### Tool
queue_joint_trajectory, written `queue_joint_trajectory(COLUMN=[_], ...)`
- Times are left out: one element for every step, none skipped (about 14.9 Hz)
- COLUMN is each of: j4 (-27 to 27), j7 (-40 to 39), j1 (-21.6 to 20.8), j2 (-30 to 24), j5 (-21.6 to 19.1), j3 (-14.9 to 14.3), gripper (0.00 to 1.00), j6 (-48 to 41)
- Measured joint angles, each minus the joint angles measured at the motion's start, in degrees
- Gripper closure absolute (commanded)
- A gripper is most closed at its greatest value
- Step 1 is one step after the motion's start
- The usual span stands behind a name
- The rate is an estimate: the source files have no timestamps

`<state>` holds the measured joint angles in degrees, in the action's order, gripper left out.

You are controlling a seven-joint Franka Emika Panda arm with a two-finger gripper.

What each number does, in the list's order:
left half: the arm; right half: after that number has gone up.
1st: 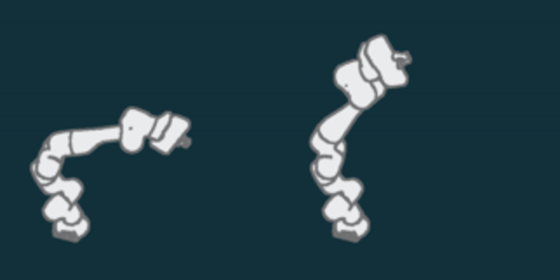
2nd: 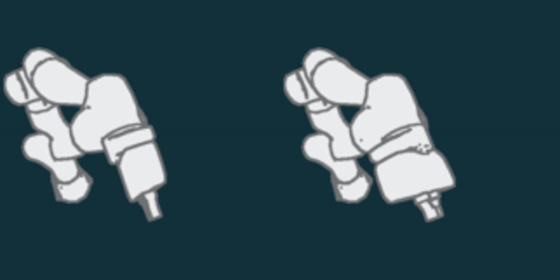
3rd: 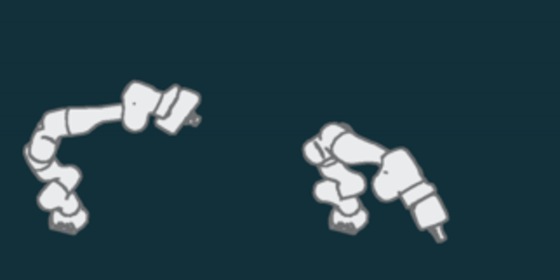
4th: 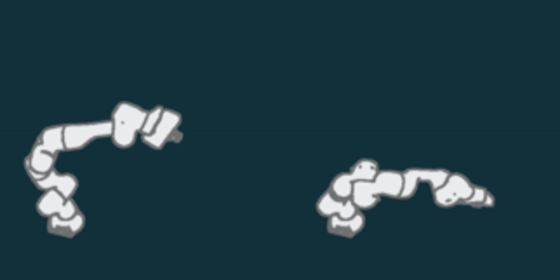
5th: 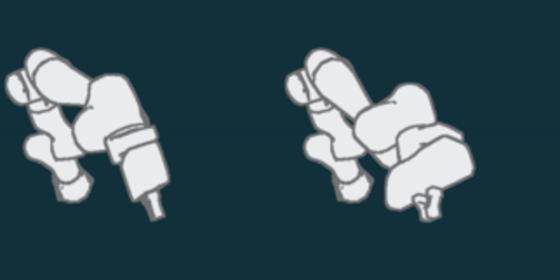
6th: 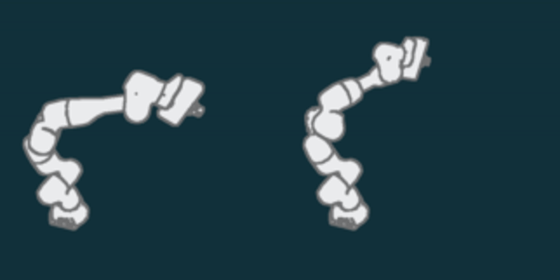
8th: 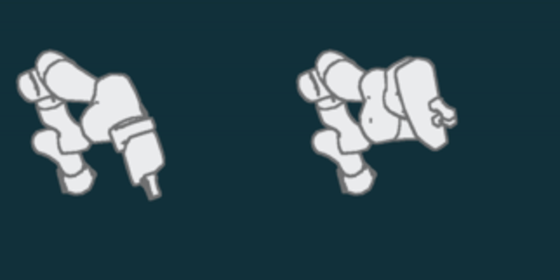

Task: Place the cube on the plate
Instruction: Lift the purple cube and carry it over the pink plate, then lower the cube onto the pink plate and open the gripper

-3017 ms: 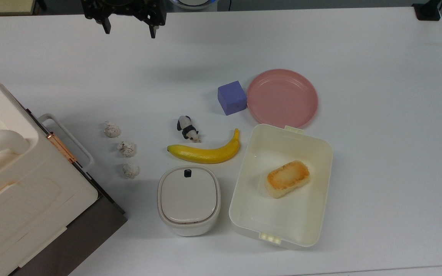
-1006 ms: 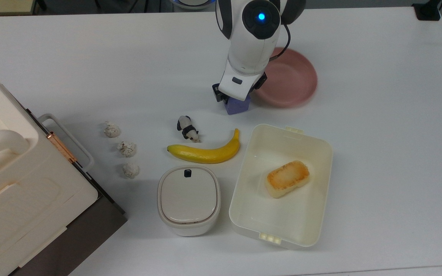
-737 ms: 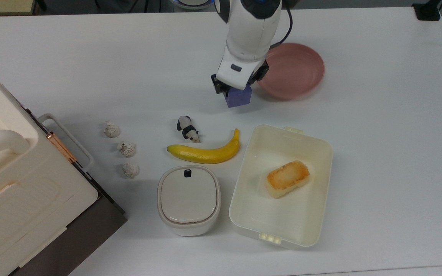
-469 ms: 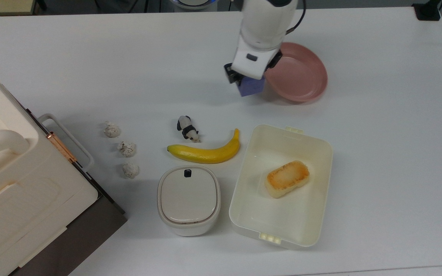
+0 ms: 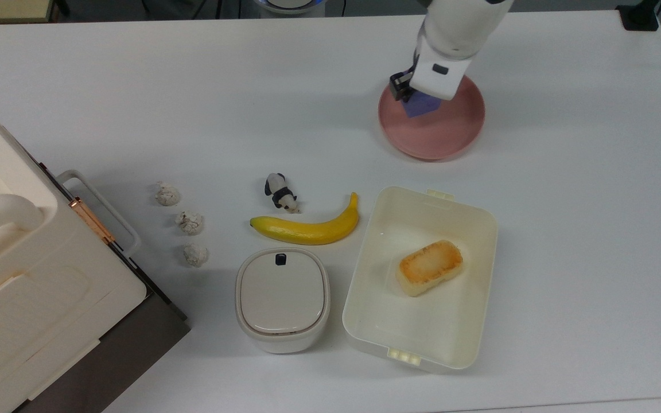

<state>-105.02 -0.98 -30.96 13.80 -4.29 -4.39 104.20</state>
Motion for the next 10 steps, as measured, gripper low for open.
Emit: queue_joint_trajectory(j4=[-0.4, -0.7, -0.8, -0.8, -0.8, -0.7, -0.7, -0.5, -0.3, 0.0], j7=[1.2, 2.9, 4.7, 6.2, 7.4, 8.4, 9.2, 9.6, 9.9, 10.1], j1=[-0.5, -0.8, -0.9, -0.9, -0.9, -0.9, -0.8, -0.8, -0.7, -0.6], j2=[0.2, 0.6, 1.1, 1.5, 1.8, 2.0, 2.1, 2.0, 2.0, 1.8], j5=[0.0, 0.0, 0.0, 0.0, 0.0, 0.0, 0.0, 0.0, 0.0, 0.0], j3=[0.5, 1.0, 1.3, 1.5, 1.5, 1.5, 1.5, 1.4, 1.3, 1.1], gripper=[0.0, 0.0, 0.0, 0.0, 0.0, 0.0, 0.0, 0.0, 0.0, 0.0], j6=[0.0, 0.0, 0.3, 1.1, 1.9, 2.5, 2.6, 2.6, 2.6, 2.6])
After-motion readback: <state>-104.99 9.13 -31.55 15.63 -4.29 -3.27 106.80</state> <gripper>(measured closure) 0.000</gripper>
